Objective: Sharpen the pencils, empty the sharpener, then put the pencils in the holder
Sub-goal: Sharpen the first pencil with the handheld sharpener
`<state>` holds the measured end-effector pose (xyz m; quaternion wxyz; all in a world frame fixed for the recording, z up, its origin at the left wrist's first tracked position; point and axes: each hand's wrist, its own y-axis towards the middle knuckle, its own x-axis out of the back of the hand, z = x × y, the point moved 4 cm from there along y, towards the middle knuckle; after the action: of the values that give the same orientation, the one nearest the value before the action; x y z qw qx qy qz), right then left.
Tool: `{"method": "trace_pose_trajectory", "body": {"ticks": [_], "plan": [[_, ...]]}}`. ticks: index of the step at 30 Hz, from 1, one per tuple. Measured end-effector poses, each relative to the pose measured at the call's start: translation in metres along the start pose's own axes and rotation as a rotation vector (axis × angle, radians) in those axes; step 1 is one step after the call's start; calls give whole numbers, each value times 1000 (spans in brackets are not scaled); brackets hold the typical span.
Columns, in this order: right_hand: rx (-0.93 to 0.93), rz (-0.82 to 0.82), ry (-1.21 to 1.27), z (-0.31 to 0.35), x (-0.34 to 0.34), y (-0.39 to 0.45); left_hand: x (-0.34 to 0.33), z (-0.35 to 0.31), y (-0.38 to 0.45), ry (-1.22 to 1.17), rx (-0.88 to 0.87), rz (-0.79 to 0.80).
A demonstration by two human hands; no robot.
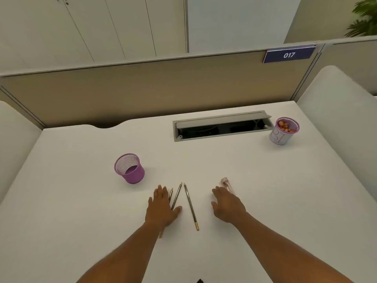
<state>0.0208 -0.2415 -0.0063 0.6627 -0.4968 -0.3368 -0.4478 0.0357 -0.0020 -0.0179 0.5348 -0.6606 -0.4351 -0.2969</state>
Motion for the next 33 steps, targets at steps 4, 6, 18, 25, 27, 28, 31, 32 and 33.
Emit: {"method": "trace_pose_trajectory", "body": {"ticks": [4,6,18,25,27,28,31,32,33], "plan": [[-16,-38,-14,-2,0,4,0,-1,0,10,18,20],[-13,-126,-3,-1,4,6,-2,-3,0,14,16,31],[-311,-264,72,-22,24,25,-2,-2,2,-61,19,4],[-355,-221,199,-22,23,32,12,-10,7,-245,34,-124],[-366,-222,241,-22,24,33,16,-15,9,-301,22,-157],[-383,-230,293,-21,25,33,18,-17,9,-329,20,-175],[-401,-232,451,-15,29,37,24,-26,14,-437,-12,-205],[-369,-210,495,-12,29,39,25,-29,16,-502,-27,-192],[-324,-185,558,-7,30,40,26,-33,18,-574,-39,-163]]}}
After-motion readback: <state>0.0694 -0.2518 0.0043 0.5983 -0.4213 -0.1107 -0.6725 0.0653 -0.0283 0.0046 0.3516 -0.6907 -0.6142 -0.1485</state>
